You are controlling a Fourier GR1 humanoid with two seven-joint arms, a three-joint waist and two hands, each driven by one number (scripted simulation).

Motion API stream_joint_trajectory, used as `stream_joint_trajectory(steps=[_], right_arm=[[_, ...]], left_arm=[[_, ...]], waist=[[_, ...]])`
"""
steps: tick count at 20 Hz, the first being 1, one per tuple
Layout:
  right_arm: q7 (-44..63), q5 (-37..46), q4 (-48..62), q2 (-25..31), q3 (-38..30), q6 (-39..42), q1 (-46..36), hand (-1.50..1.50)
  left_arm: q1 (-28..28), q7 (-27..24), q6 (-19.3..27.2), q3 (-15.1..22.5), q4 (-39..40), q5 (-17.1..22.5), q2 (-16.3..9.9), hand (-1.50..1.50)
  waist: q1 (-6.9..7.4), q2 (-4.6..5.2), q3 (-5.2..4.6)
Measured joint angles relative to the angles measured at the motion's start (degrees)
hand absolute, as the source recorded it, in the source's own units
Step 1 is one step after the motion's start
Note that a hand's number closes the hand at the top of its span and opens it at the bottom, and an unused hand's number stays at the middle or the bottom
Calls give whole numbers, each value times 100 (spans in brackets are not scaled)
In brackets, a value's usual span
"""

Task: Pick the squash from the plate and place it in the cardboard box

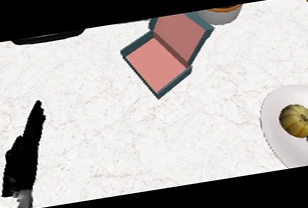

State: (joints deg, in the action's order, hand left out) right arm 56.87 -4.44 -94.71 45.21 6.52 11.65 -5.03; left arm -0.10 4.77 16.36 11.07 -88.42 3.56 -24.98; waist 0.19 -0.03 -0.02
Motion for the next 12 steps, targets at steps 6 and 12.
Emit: stream_joint_trajectory(steps=[6, 12], right_arm=[[-14, 454, -104, -417, 1, 47, 188, -150], [-113, 789, 48, -729, -157, 198, 162, -150]], left_arm=[[-6, -44, -205, -225, 87, -166, 178, 0], [43, 37, -342, -342, -15, -395, 390, 0]], waist=[[-16, 0, 2], [-10, 0, 1]])
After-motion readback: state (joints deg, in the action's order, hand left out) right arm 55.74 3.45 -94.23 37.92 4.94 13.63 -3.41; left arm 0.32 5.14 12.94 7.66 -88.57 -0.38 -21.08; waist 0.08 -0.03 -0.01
